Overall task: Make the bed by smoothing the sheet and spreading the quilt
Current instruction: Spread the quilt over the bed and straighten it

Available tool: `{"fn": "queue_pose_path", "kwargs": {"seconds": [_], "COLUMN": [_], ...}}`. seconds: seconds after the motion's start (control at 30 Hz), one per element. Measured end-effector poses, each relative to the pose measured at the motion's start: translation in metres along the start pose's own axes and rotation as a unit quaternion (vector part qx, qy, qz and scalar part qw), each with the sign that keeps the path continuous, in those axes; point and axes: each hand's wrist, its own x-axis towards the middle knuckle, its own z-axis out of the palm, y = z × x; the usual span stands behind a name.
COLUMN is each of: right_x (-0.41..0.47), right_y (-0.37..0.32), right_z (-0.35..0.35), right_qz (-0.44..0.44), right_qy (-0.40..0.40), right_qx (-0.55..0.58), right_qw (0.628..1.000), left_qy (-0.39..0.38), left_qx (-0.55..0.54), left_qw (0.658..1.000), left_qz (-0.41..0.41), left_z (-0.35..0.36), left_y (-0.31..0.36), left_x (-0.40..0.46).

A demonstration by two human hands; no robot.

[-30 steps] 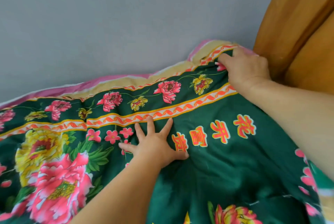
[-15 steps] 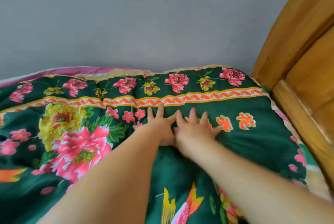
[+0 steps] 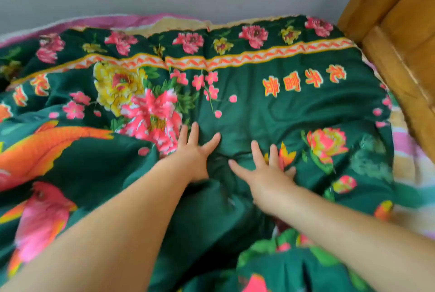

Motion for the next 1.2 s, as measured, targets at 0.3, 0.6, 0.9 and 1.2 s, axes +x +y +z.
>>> {"fn": "queue_pose_path", "kwargs": {"seconds": [0.3, 0.6, 0.9, 1.2], "right_x": [-0.069, -0.252, -0.339, -0.336], "right_y": [-0.001, 0.008, -0.042, -0.043], "right_z": [-0.017, 0.05, 0.103, 0.178], "right_qz": [-0.061, 0.127, 0.263, 0.309], "right_qy": [-0.057, 0.175, 0.338, 0.077], "right_qx": [0.031, 0.209, 0.247, 0.266], "right_qw": [0.996, 0.954, 0.869, 0.91], "left_qy": [0.003, 0.105, -0.03, -0.029], "left_qx": [-0.099, -0.012, -0.109, -0.083], "left_qw": [0.991, 0.981, 0.978, 0.975], "left_qz": [0.093, 0.164, 0.174, 0.202], "left_z": [0.024, 0.086, 0.129, 0.16], "left_y": [-0.004, -0.011, -0.01, 0.02], "left_x": [-0.112, -0.236, -0.316, -0.333]}}
